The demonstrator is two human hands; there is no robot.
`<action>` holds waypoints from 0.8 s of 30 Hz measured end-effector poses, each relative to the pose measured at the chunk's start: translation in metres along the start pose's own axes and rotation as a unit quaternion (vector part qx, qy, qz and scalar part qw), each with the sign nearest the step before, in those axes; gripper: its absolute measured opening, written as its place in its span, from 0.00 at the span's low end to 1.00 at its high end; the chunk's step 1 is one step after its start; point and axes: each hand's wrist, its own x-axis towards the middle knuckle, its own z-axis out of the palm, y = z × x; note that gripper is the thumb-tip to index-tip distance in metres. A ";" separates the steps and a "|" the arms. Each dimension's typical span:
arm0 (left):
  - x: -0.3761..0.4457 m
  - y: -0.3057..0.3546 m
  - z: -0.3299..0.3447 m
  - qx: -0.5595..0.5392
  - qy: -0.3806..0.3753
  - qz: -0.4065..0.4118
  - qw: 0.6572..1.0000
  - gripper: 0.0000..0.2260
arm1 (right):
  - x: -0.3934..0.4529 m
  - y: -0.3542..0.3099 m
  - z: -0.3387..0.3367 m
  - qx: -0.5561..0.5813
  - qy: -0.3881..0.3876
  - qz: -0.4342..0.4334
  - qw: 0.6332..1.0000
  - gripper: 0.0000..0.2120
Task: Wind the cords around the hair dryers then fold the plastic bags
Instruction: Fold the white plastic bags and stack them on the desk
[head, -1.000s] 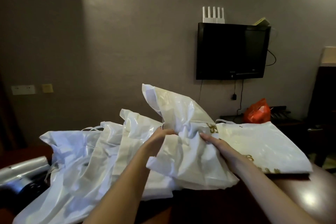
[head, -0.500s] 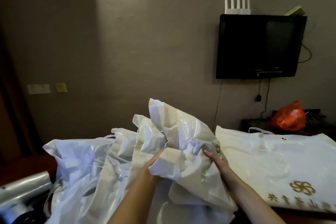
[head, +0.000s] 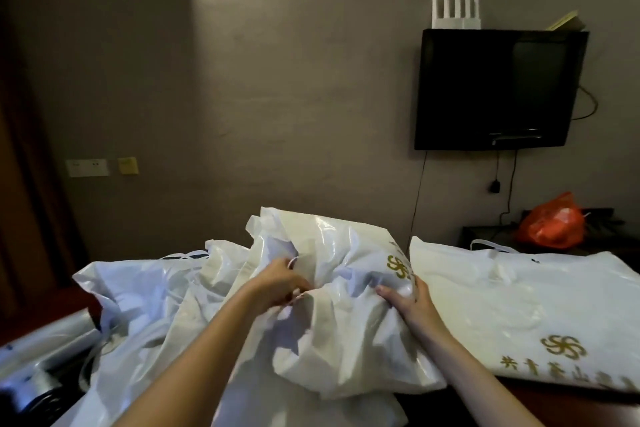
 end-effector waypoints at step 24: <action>-0.055 0.046 0.133 0.536 0.006 0.182 0.824 0.16 | -0.057 0.028 -0.083 -0.208 0.063 -0.022 0.976 0.03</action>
